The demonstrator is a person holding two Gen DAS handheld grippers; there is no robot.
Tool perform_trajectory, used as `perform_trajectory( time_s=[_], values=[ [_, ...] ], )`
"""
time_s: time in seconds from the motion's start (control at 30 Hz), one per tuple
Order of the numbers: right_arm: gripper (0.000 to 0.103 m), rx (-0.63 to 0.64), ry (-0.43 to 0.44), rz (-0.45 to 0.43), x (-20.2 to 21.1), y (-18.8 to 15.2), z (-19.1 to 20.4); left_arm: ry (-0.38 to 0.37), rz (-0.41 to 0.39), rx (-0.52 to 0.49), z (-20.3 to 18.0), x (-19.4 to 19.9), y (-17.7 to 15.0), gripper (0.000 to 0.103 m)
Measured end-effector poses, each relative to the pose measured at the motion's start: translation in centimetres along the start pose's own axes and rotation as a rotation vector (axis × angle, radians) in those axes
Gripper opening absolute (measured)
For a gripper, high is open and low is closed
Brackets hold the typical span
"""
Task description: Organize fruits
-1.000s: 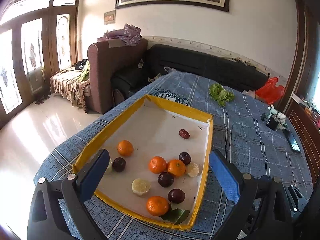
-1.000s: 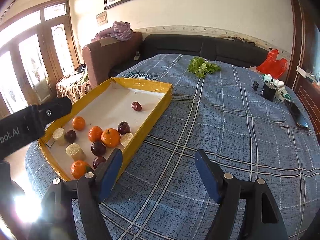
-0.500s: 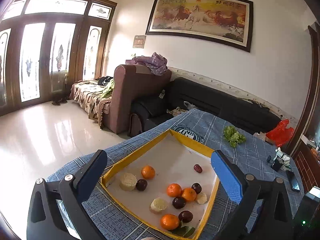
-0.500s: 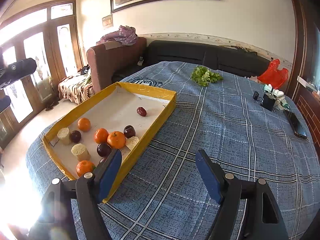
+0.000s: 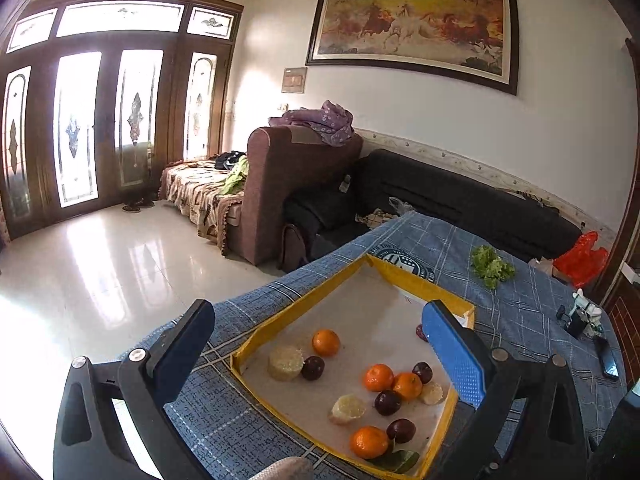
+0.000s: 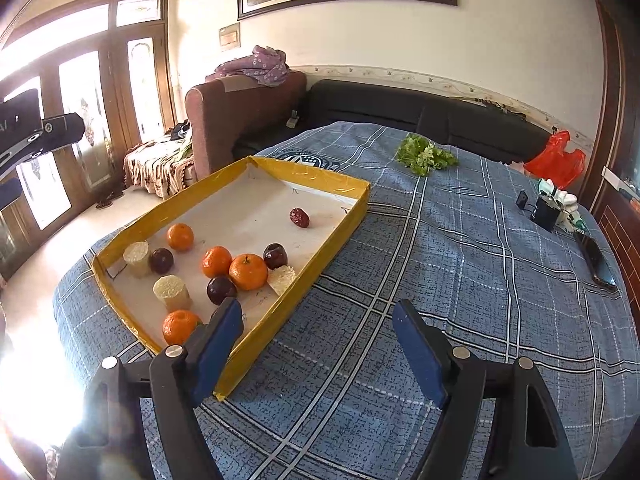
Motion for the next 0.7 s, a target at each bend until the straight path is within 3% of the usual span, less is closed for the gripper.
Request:
perform_trajectory(
  time_s=[0.7],
  values=[
    [0.089, 0.035, -0.013, 0.055, -1.7, -0.8, 1.0, -0.028, 0.14, -0.009, -0.1, -3.1, -2.6, 0.103]
  ],
)
Point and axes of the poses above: each gripper's, at about its wrist camera, not at the fingertips, and x roughly against the way its jaws point, z to its left, y to its top, the point moved 6 cm from there along -x, roughly the way its jaws point, and after that the axes turned 2 degrees about y, right-handed, at the moved point
